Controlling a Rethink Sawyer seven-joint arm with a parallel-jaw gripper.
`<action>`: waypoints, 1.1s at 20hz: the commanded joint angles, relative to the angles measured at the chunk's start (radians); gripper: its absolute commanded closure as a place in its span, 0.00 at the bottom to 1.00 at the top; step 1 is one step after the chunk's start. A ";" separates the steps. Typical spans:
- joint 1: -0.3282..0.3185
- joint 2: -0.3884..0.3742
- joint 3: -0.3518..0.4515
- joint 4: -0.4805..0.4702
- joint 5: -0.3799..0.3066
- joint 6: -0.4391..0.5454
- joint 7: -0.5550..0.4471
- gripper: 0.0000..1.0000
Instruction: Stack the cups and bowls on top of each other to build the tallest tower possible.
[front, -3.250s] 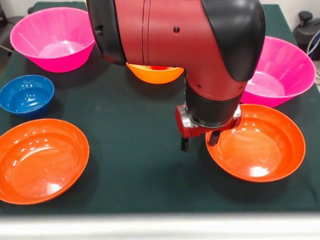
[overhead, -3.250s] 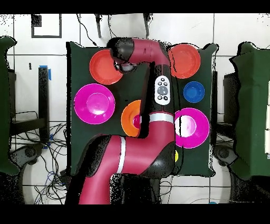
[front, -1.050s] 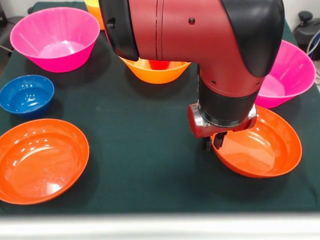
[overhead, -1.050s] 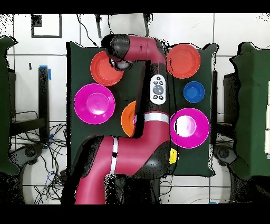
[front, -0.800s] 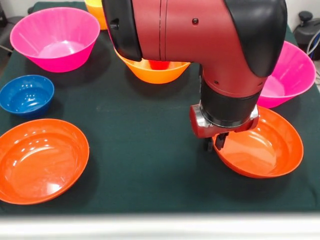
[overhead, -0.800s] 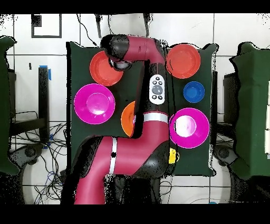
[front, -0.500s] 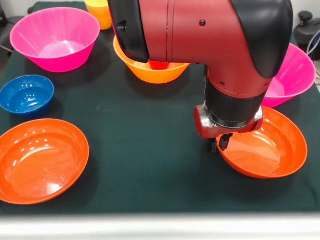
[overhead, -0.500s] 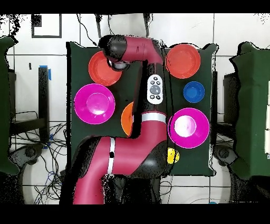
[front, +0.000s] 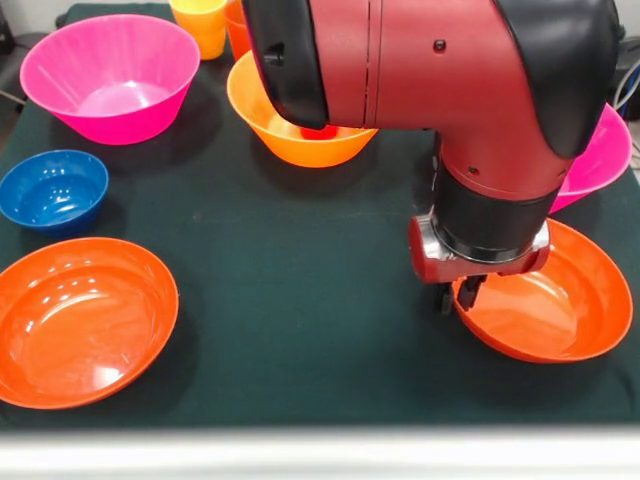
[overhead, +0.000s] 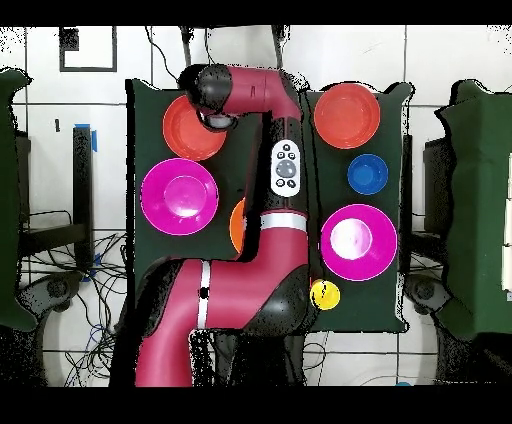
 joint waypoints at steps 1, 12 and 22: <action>0.032 0.056 0.029 -0.007 -0.015 -0.007 0.177 1.00; 0.050 0.077 0.016 -0.043 -0.007 -0.001 0.222 1.00; 0.068 0.104 -0.001 -0.092 0.016 0.032 0.250 1.00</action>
